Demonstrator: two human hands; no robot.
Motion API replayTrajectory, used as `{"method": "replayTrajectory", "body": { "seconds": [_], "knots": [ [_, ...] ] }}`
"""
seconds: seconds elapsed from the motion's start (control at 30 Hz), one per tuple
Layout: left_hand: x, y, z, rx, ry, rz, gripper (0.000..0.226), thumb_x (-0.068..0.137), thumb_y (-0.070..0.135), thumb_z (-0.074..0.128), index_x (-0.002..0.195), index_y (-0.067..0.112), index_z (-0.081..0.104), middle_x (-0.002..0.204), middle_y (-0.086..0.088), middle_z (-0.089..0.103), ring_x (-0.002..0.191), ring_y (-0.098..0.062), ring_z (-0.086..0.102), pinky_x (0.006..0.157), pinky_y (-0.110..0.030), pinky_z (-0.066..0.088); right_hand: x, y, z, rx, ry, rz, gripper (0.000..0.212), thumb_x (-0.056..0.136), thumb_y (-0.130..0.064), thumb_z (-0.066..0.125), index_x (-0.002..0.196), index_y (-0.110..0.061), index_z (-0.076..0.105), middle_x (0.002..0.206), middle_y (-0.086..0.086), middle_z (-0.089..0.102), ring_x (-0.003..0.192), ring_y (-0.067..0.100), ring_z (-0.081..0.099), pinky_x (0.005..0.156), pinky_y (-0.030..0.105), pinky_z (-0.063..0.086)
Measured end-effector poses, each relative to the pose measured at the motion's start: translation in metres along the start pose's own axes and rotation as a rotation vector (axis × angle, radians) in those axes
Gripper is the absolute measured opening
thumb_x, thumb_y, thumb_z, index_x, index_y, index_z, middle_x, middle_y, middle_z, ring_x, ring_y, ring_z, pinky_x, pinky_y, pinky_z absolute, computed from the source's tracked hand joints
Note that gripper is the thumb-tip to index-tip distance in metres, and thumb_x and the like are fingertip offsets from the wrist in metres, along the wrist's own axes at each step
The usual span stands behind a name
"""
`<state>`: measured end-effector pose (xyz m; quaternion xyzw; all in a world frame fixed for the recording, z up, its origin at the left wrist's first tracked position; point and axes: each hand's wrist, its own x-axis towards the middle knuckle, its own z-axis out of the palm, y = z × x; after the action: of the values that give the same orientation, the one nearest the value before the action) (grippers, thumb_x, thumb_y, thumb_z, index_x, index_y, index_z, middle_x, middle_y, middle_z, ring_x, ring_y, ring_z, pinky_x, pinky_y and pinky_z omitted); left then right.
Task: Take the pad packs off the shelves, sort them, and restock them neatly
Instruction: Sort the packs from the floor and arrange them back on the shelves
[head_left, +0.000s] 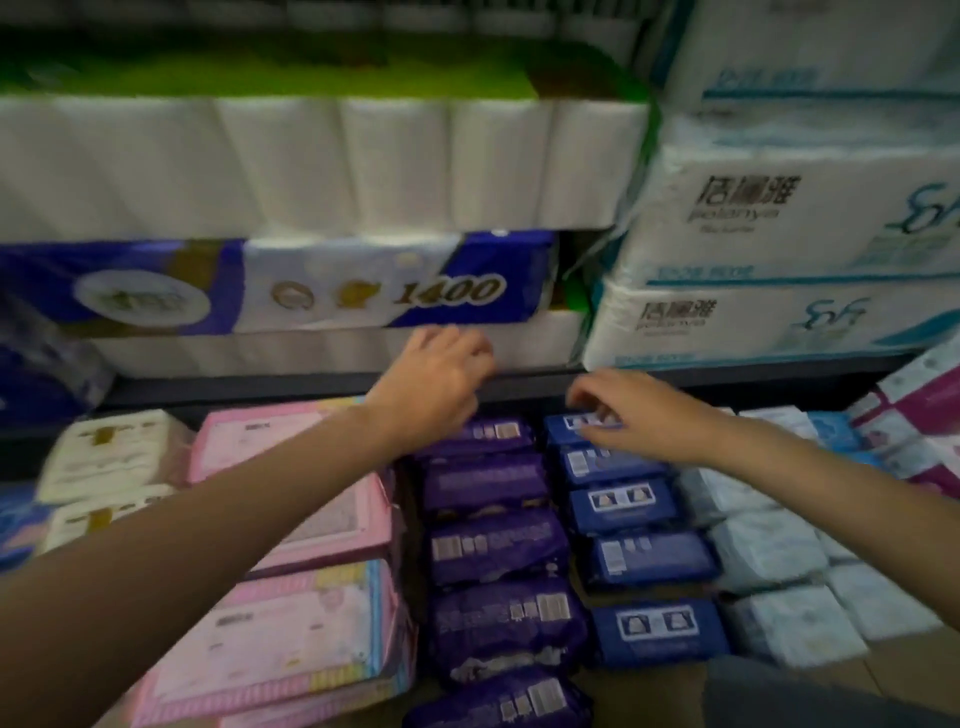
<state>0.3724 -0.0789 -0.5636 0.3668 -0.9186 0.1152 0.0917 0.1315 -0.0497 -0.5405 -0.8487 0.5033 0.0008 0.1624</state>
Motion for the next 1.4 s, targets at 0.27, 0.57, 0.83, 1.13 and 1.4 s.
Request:
{"method": "replayTrajectory", "body": {
  "seconds": [0.27,0.57,0.83,1.13,1.4],
  "knots": [
    [-0.027,-0.132,-0.152,0.155,0.461,-0.393,0.034,0.068,0.02,0.038,0.089,0.011,0.065,0.097,-0.011,0.062,0.089,-0.025,0.048,0.075,-0.034,0.028,0.095,-0.168,-0.148,-0.102,0.39,-0.432,0.028,0.088,-0.018,0.06,0.115,-0.013,0.058,0.112,0.0,0.056,0.104,0.013,0.05,0.083,0.015,0.031],
    [-0.1,-0.227,-0.305,0.43,0.568,-0.571,0.035,0.072,0.023,0.035,0.091,0.012,0.062,0.102,-0.01,0.058,0.09,-0.032,0.056,0.077,-0.041,0.042,0.17,-0.296,-0.269,-0.084,0.683,-0.672,0.028,0.088,-0.015,0.061,0.115,-0.015,0.055,0.108,-0.005,0.049,0.102,0.01,0.047,0.089,0.02,0.037],
    [-0.17,-0.3,-0.334,0.427,0.693,-0.66,0.028,0.074,0.01,0.061,0.102,0.013,0.061,0.107,-0.005,0.056,0.094,-0.024,0.055,0.08,-0.035,0.035,0.262,-0.395,-0.316,-0.161,0.695,-0.708,0.035,0.089,-0.025,0.059,0.123,-0.024,0.05,0.125,-0.004,0.042,0.116,0.013,0.038,0.1,0.034,0.037],
    [-0.156,-0.404,-0.38,0.361,0.609,-0.865,0.043,0.094,0.024,0.045,0.136,0.019,0.042,0.136,0.003,0.043,0.124,-0.018,0.041,0.099,-0.034,0.03,0.379,-0.431,-0.381,-0.337,0.499,-0.307,0.059,0.091,-0.023,0.052,0.143,-0.038,0.027,0.151,0.005,0.018,0.137,0.033,0.02,0.108,0.051,0.025],
    [-0.092,-0.465,-0.366,0.354,0.241,-0.898,0.07,0.095,0.036,0.045,0.15,0.016,0.006,0.157,0.0,0.01,0.144,-0.016,0.01,0.115,-0.033,0.014,0.421,-0.393,-0.389,-0.376,0.376,-0.237,0.074,0.092,-0.023,0.052,0.148,-0.042,0.006,0.157,0.001,0.001,0.142,0.032,0.009,0.115,0.048,0.019]
  ]
}}
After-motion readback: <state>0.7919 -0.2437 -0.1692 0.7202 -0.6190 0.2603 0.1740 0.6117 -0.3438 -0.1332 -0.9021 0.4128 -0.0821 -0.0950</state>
